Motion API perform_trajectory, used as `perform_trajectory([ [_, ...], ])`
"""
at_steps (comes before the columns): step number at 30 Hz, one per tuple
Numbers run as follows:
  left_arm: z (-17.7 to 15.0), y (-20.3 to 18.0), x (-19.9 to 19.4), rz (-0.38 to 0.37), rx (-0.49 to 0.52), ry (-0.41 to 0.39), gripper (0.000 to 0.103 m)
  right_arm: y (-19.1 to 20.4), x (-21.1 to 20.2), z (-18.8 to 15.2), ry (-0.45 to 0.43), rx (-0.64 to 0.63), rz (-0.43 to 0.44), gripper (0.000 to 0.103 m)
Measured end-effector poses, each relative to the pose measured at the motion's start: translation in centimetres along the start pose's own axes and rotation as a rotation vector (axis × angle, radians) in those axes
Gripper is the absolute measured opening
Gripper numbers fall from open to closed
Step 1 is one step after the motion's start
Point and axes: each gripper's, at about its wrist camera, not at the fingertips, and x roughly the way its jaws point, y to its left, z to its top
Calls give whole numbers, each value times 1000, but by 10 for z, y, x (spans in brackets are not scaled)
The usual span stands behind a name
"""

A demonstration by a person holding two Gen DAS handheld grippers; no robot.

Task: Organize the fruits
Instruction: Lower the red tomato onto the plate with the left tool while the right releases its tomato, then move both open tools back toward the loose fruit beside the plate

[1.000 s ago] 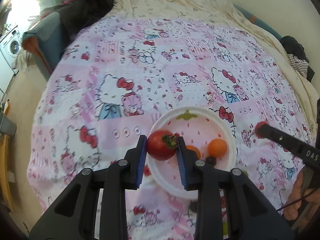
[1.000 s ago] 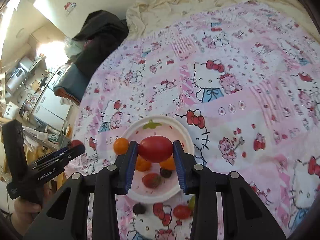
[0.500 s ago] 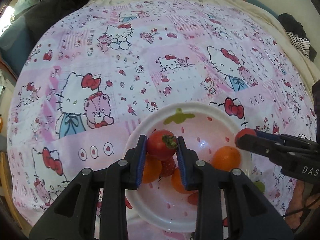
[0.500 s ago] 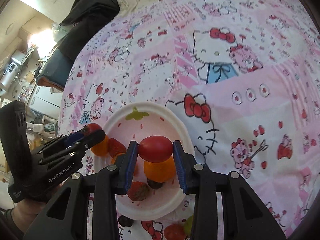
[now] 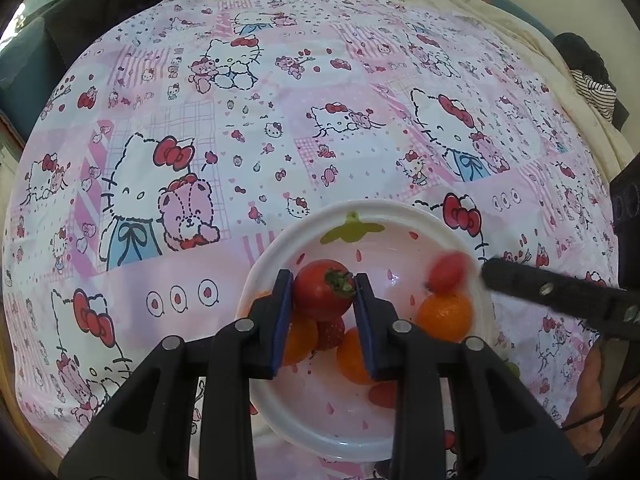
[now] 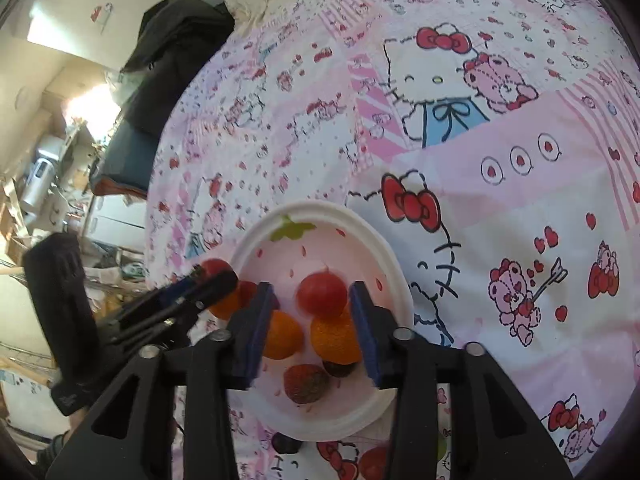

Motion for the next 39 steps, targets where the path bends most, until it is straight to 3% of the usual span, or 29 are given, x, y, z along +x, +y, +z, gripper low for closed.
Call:
perform_trajectory([
  [1,0,1,-1,-12,-6,-2,49,0,-5,1,-21,10,13,58],
  [3,-1,3,-7,-14,-30,-27,79,0,-11,3,-46,21,32,60],
  [4,-1,5,-11,-20,-39,-49,82,1,-14,3,-56,20,29,60],
  [16,-4,17,-27,26,-77,-75,82,7,-40,9,-120,-18,-1,60],
  [19,-7,22,-31,8,-113,-70,82,11,-46,5,-126,-35,-7,60],
  [29,-27,26,-78,20,-158,-134,82,32,-71,-15,-158,-100,-52,60],
  [35,-59,32,-97,23,-210,-142,82,33,-91,-35,-198,-90,-64,77],
  [39,-74,29,-107,-2,-220,-142,82,35,-103,-51,-221,-92,-74,82],
])
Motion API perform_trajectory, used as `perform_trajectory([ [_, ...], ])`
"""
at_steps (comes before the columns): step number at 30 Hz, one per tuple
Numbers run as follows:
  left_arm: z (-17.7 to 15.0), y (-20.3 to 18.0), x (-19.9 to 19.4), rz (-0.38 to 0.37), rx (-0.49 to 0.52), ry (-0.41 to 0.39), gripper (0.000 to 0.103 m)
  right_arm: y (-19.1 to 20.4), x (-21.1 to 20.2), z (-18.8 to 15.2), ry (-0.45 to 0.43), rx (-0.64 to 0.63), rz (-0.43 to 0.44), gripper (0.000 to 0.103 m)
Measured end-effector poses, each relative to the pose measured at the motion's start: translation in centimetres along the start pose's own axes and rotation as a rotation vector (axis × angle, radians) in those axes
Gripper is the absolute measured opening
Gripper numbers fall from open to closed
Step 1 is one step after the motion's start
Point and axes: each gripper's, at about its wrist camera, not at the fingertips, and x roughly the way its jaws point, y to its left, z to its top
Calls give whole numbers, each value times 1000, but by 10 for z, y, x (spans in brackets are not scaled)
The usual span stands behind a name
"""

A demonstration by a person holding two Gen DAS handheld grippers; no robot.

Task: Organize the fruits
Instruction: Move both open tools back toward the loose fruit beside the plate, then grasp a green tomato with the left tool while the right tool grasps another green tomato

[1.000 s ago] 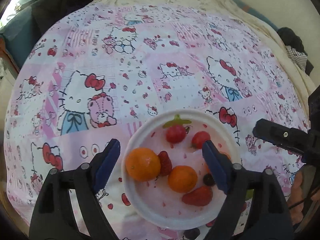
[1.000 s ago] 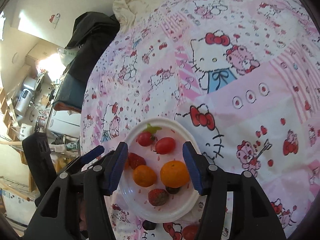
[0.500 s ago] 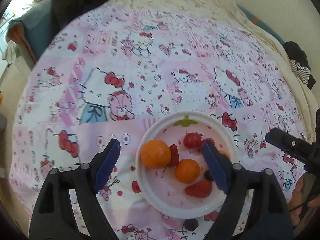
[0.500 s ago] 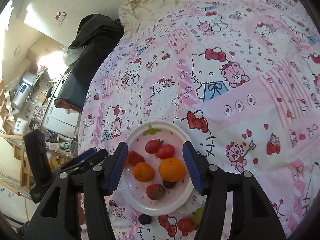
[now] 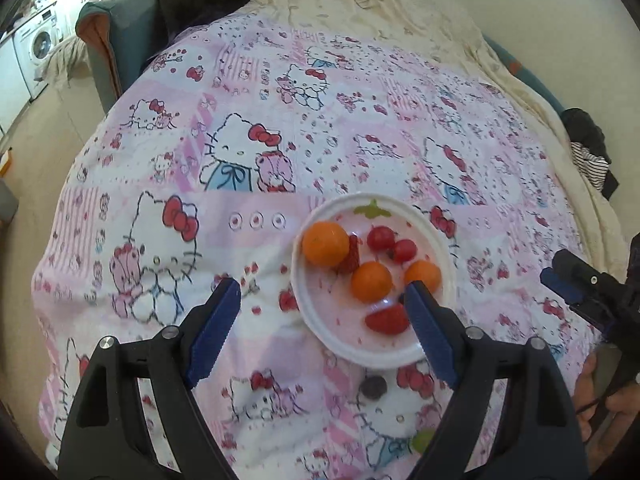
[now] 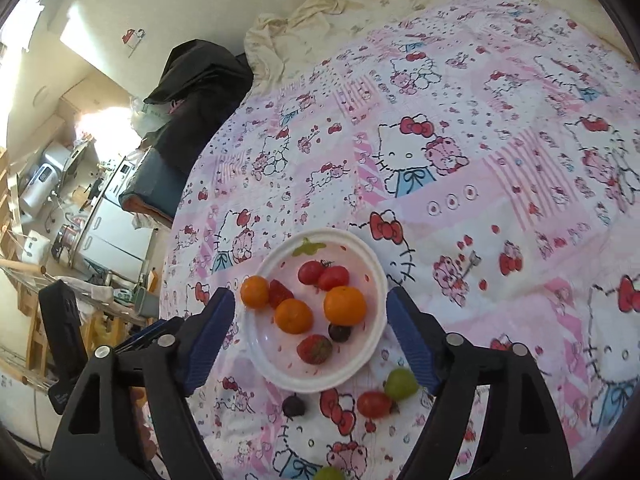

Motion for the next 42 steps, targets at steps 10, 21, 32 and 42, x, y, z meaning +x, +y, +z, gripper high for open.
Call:
perform_trajectory([
  [10,-40,-9,-30,-55,31,-27,89,7,-39,-39,-50,-21,-20,91],
  [21,-77,-34,-32,40,118,-17,89,5,-46,-76,-23,-43,-102,93],
  [32,-123,-67,7,3,237,155,89,-40,-48,-88,42,94,-210,93],
  [42,-161,-115,51,-60,399,265,64,-59,-44,-86,72,163,-225,93],
])
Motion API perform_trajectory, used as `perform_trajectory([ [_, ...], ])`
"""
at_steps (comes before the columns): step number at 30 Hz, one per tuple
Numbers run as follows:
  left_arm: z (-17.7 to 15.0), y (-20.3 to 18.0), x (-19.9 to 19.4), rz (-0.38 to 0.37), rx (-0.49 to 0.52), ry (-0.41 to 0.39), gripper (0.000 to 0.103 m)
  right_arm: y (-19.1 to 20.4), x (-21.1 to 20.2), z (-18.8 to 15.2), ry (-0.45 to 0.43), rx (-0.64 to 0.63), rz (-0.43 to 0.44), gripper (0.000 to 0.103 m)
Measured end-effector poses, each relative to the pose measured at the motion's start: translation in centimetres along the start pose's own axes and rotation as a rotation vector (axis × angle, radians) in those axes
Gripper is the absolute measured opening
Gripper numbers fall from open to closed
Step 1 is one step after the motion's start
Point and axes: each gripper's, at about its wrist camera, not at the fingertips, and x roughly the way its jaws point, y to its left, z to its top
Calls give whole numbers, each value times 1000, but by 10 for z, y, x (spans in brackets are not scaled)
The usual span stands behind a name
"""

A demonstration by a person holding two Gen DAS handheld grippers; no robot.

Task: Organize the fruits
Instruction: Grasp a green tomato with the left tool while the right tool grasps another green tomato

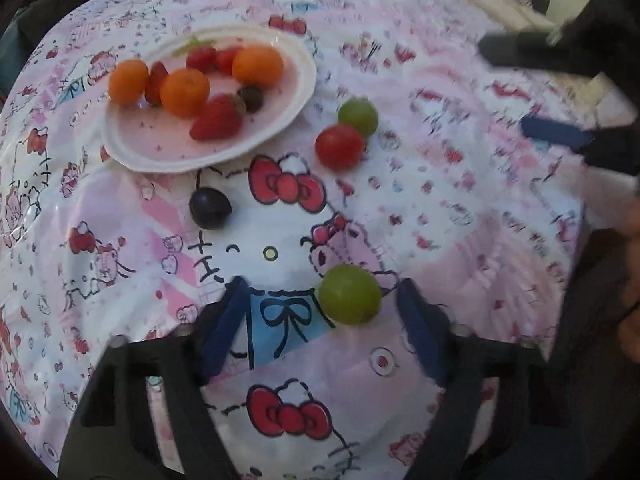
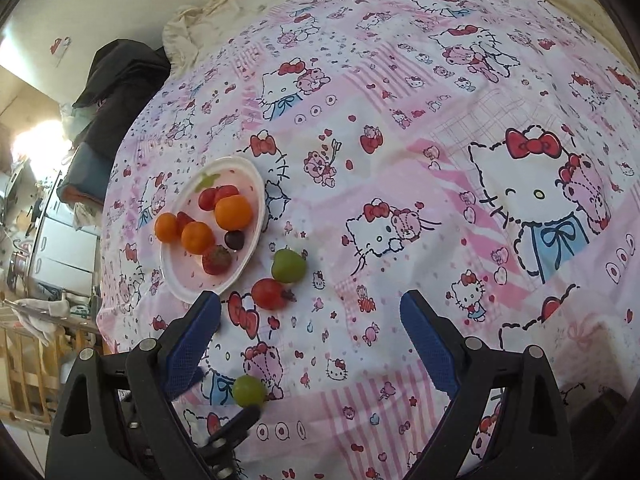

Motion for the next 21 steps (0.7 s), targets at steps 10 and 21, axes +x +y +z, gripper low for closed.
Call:
perform_trajectory([
  [10,-1,-2,-2,-46,28,-12,35,2,5,2,11,6,-7,93],
  [21,-3,28,-29,-95,-104,-13,26,0,13,5,40,48,30,93],
])
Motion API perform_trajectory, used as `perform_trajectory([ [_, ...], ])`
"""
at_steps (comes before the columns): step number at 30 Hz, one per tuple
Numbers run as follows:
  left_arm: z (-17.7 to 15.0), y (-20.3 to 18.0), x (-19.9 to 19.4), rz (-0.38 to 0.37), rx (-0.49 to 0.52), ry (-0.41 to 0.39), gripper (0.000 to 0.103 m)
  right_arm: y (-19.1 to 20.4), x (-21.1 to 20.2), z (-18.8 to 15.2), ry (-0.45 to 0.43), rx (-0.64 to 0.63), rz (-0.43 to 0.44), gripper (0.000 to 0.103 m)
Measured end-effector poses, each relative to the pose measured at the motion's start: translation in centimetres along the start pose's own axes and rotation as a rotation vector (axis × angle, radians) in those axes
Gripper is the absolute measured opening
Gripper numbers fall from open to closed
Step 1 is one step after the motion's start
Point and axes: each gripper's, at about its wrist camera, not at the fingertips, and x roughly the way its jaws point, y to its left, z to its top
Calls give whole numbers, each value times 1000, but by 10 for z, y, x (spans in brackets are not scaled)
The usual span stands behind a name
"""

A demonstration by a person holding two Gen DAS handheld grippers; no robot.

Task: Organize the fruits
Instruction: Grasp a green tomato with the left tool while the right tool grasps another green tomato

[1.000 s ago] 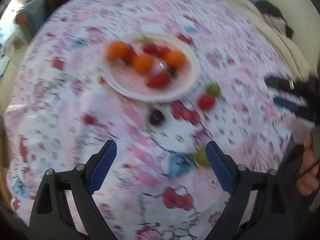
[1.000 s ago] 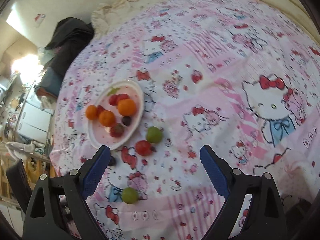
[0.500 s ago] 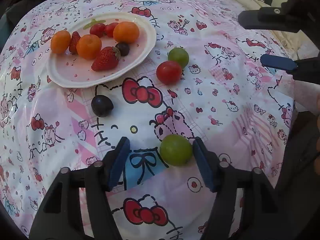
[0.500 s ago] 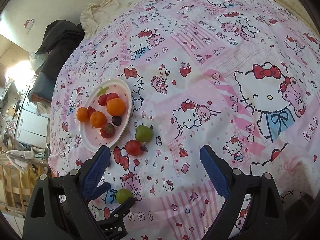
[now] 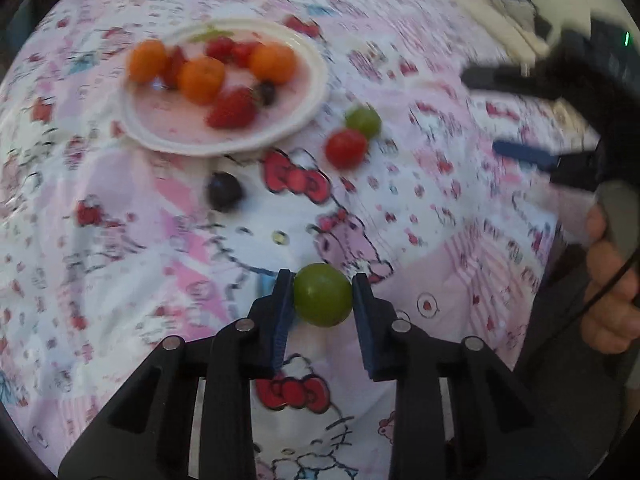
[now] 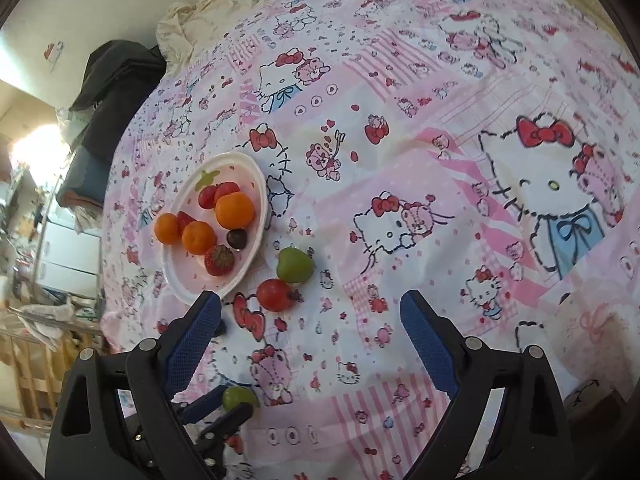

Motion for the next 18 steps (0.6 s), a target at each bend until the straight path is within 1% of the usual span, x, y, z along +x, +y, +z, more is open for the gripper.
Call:
perform_trajectory([
  [1,2,4,-7,4,-16,-17,26,-2,3,2,18,22,22,93],
  [3,8,15,-19,27,-52,-54,26,-6,13,7,62,58,57,88],
  [4,10,20,-25,50,-71,-77,26,-6,19,9,81,69,60,78],
  [5,13,26,-31,72,-90,-99,26,-6,25,12,104,74,57,73],
  [6,17,32,-36,87,-111,-119,26,-4,35,15,138,71,52,71],
  [7,19,37,-41,97,-129,-134,26,-2,41,17,154,66,51,66],
  [9,25,49,-49,103,-169,-162,26,3,51,20,171,59,43,64],
  [12,31,65,-55,120,-208,-192,26,16,68,26,188,25,27,59],
  [15,35,78,-57,117,-244,-204,26,21,84,31,204,17,-12,58],
  [18,38,86,-59,143,-262,-214,26,20,97,34,221,31,-39,55],
])
